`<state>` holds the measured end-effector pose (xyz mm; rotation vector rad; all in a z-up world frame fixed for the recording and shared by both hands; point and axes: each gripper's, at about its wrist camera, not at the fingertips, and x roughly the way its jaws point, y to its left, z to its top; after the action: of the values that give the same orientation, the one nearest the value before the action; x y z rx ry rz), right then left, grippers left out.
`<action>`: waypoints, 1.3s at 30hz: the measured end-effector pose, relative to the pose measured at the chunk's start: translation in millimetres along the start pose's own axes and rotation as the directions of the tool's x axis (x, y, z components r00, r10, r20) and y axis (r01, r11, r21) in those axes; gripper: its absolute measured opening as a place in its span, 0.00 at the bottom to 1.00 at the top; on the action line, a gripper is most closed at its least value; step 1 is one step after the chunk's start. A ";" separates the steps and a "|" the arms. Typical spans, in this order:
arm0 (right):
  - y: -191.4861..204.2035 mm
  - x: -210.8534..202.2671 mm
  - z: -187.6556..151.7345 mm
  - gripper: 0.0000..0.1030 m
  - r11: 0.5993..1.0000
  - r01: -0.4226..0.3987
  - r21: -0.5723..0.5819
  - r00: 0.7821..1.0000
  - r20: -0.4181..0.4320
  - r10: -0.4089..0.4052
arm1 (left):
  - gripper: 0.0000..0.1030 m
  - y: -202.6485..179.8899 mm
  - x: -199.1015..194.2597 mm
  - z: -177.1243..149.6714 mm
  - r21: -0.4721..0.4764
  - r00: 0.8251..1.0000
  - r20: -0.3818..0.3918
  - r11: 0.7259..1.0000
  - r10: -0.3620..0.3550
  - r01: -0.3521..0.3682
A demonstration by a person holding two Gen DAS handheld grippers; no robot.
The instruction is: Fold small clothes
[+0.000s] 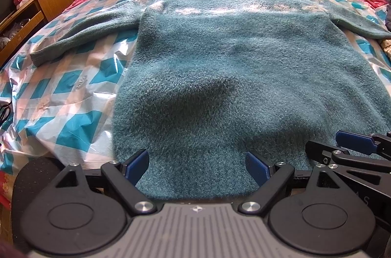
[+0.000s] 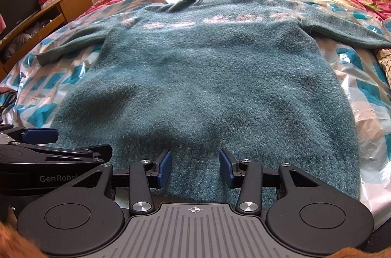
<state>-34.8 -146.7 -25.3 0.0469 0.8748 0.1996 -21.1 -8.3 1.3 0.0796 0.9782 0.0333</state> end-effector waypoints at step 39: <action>-100.3 -21.1 79.6 0.50 0.970 0.071 0.232 0.976 0.186 -0.116 | 0.89 -62.5 3.5 95.7 0.153 0.975 0.164 0.980 -0.149 0.124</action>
<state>28.6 -245.8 29.5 0.2324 0.6954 0.0057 59.8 -75.5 46.5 0.1436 0.8079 -0.1678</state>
